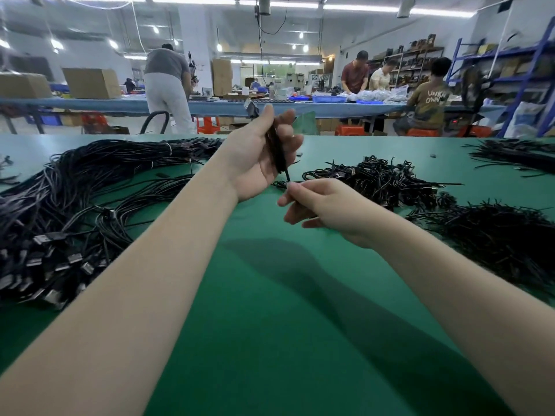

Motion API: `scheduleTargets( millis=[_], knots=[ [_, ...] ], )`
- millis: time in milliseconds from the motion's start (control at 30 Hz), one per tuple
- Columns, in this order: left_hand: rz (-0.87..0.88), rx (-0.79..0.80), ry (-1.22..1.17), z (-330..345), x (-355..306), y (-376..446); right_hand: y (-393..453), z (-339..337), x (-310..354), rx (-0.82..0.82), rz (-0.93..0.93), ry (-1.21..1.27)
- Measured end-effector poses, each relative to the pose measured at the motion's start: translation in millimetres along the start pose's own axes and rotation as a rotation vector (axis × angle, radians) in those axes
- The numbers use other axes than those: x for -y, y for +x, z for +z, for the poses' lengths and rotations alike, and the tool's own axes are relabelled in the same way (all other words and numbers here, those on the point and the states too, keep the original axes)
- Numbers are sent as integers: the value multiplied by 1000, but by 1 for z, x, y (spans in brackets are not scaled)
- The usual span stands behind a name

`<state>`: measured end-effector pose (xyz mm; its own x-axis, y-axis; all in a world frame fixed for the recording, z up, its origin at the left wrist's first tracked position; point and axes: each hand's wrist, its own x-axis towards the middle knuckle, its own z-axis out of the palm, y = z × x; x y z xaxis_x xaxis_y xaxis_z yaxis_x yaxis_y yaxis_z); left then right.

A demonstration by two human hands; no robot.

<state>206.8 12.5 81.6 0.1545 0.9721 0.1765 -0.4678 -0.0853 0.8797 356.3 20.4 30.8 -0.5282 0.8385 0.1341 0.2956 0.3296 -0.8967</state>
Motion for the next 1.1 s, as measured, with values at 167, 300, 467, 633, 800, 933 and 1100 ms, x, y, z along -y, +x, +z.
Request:
scheduleTargets(
  millis=[167,300,467,633,800,933,1100],
  knots=[
    [-40,6,-46,-2,8,3,7,-6,-26,-173,78,25],
    [-167,51,-26,-3,33,4,10,-3,-32,-160,152,402],
    [-330,-21,62,-6,66,3,10,9,-51,-257,170,445],
    [-279,-132,372,-7,66,8,11,12,-57,-309,110,419],
    [-207,-148,524,-14,74,10,12,7,-57,-287,155,506],
    [-189,-59,136,-15,84,9,10,6,-57,-228,142,522],
    [-134,-110,102,-18,91,12,9,5,-56,-141,78,407]
  ],
)
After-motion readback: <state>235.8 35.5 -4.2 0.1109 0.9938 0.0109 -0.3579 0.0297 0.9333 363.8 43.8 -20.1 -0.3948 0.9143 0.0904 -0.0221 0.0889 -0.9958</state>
